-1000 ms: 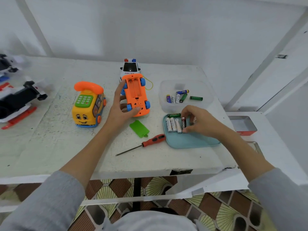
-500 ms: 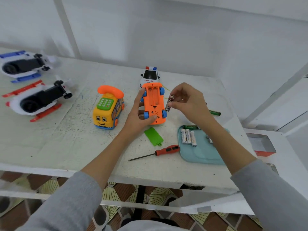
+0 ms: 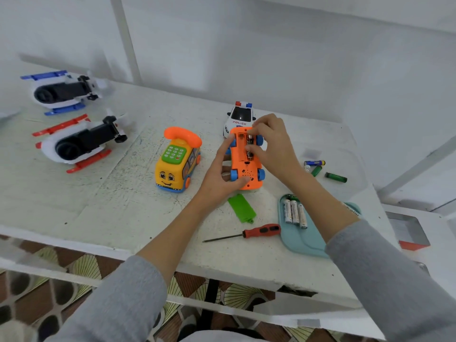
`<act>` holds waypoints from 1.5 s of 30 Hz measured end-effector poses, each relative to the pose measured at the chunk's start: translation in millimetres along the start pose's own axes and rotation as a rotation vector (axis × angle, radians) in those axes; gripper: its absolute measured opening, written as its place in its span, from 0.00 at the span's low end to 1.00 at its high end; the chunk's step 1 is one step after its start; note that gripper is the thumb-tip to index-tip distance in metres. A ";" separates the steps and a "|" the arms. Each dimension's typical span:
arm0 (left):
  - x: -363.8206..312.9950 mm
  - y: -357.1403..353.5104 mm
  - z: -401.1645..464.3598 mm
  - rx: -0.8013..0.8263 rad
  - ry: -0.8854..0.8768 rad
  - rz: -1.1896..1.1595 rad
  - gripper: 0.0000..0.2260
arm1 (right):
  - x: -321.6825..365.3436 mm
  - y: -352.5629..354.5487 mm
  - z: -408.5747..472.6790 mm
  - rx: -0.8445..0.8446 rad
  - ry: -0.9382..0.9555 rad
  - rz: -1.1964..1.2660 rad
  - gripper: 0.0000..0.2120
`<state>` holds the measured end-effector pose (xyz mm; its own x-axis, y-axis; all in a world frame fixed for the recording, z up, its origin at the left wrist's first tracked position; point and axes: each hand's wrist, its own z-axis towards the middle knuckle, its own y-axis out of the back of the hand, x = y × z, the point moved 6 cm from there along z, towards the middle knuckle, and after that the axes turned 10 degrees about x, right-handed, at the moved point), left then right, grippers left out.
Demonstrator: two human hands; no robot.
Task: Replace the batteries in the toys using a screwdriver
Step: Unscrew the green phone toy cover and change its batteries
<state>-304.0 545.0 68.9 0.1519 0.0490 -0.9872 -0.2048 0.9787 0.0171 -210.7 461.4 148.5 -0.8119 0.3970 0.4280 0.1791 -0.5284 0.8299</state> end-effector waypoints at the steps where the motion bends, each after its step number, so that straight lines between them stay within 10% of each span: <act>1: 0.2 -0.1 0.2 0.000 0.001 0.001 0.40 | -0.2 -0.4 -1.8 -0.013 0.012 -0.003 0.08; 14: 0.0 -1.1 0.0 0.010 0.000 0.027 0.40 | -0.2 -9.6 -17.0 -0.099 0.100 -0.078 0.07; 32: 1.3 -0.5 -1.9 0.059 -0.019 0.049 0.39 | -60.6 37.7 -125.9 0.533 -0.467 0.065 0.10; 45: 0.4 -1.5 -2.4 0.069 -0.027 0.062 0.39 | -58.3 25.3 -142.8 0.611 -0.492 0.050 0.21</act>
<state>-305.9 543.1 68.1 0.1676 0.1141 -0.9792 -0.1478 0.9850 0.0895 -238.2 317.8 93.5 -0.4811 0.7460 0.4604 0.5986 -0.1041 0.7942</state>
